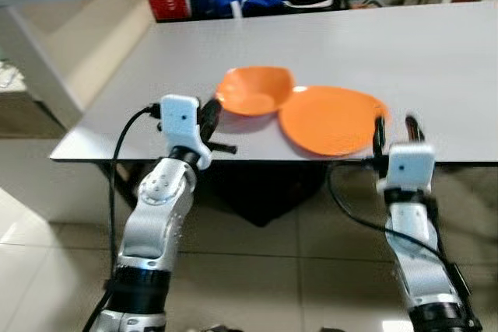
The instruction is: Setting the table
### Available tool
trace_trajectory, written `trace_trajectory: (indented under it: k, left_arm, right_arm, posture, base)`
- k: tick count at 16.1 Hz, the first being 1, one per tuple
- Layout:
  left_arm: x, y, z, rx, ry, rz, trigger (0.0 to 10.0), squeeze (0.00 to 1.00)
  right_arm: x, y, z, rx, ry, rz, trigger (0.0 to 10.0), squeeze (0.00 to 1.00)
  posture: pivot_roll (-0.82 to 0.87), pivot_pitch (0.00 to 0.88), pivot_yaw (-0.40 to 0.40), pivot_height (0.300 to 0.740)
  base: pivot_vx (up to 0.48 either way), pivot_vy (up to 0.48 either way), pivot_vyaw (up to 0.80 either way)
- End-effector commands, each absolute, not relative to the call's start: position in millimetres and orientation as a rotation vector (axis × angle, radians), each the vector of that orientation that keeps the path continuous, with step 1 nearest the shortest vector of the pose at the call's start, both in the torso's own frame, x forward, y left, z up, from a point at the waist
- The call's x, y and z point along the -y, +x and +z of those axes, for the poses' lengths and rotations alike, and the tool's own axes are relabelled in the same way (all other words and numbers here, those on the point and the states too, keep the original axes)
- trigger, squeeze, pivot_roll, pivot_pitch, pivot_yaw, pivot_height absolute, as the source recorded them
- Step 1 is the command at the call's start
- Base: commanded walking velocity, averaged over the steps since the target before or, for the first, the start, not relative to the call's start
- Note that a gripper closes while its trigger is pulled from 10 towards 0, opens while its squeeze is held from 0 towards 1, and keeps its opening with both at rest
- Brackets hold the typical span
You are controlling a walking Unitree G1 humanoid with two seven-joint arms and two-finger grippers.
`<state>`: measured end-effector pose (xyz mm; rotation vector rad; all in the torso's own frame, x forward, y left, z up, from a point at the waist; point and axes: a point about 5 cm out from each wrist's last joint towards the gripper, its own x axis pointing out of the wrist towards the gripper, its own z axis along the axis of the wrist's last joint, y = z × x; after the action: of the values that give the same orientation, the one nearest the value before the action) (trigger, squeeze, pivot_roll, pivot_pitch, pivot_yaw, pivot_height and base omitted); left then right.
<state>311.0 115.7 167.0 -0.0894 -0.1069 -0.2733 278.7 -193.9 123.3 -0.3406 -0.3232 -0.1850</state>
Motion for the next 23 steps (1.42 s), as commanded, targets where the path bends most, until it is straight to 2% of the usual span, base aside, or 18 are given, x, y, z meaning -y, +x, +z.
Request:
trace_trajectory:
  k: [1, 4, 7, 11, 18, 23]
  left_arm:
    - [-114.6, 312.5, 165.0, 0.101, -0.088, -0.276, 10.0, 0.0]
    - [-117.2, 313.9, 162.0, 0.102, -0.072, -0.24, 10.0, 0.0]
    - [-124.1, 315.6, 160.0, 0.103, -0.045, -0.187, 10.0, 0.0]
    - [-124.5, 317.7, 163.1, 0.111, -0.008, -0.193, 10.0, 0.0]
    - [-100.2, 322.5, 167.3, 0.119, -0.027, -0.29, 10.0, 0.0]
    - [-92.9, 322.0, 166.1, 0.114, -0.028, -0.321, 10.0, 0.0]
  right_arm:
    - [201.8, 277.6, 121.6, 0.295, -0.357, -0.202, 10.0, 0.0]
    - [187.8, 279.8, 126.2, 0.267, -0.352, -0.161, 10.0, 0.0]
    - [172.6, 285.5, 124.6, 0.273, -0.335, -0.114, 10.0, 0.0]
    - [168.5, 287.7, 126.8, 0.264, -0.335, -0.081, 10.0, 0.0]
    - [160.9, 289.7, 129.9, 0.27, -0.323, -0.049, 10.0, 0.0]
    - [159.1, 288.7, 129.4, 0.274, -0.319, -0.044, 10.0, 0.0]
  posture:
    - [-0.25, 0.0, 0.113, 0.74]
    - [-0.22, 0.0, 0.118, 0.74]
    - [-0.2, 0.0, 0.12, 0.74]
    - [-0.2, 0.0, 0.115, 0.74]
    - [-0.22, 0.0, 0.132, 0.74]
    - [-0.23, 0.0, 0.139, 0.74]
  base:
    - [0.0, 0.0, 0.0]
    - [0.0, 0.0, 0.0]
    - [0.0, -0.298, 0.0]
    - [0.0, 0.0, 0.0]
    - [0.479, 0.0, 0.0]
    - [0.48, 0.0, 0.0]
